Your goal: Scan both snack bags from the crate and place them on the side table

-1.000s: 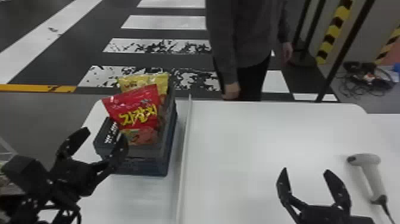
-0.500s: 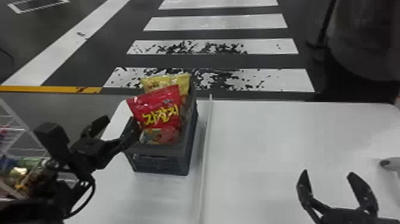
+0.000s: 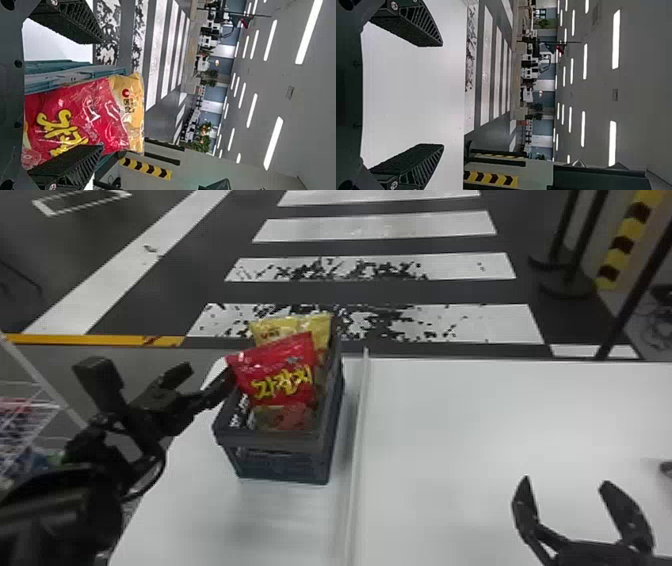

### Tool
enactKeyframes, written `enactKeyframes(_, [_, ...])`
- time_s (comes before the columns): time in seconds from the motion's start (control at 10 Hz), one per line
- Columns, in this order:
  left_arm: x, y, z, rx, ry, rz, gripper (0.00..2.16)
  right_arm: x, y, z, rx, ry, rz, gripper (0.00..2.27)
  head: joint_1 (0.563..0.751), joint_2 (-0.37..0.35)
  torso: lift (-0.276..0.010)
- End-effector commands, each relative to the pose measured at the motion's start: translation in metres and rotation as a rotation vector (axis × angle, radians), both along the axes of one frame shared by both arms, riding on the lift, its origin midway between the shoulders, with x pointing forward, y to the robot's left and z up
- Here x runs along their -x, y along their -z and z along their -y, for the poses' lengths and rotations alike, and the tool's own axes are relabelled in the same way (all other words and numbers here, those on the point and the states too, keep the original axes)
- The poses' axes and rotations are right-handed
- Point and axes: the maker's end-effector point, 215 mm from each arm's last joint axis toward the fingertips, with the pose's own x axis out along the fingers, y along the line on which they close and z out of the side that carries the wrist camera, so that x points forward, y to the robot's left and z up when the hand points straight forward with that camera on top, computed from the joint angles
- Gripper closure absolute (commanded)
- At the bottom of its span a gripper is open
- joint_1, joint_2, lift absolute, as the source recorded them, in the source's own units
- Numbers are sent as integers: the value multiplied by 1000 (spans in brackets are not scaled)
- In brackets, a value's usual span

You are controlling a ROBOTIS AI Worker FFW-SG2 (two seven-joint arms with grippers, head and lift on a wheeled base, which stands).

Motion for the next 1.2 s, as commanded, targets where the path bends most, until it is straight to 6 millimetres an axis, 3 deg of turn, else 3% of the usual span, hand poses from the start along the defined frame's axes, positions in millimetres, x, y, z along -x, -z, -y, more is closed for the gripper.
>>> enactKeyframes(0.0, [-13, 4, -9, 33, 5, -23, 36, -1, 0, -1, -1, 0, 1, 83, 695, 167, -95])
enactKeyframes(0.7, [-47, 27, 14, 124, 186, -166, 26, -1, 2, 0, -1, 2, -7, 83, 695, 149, -95])
enactKeyframes(1.1, [-48, 17, 29, 137, 279, -155, -1, 0, 3, 0, 0, 1, -9, 83, 695, 137, -95])
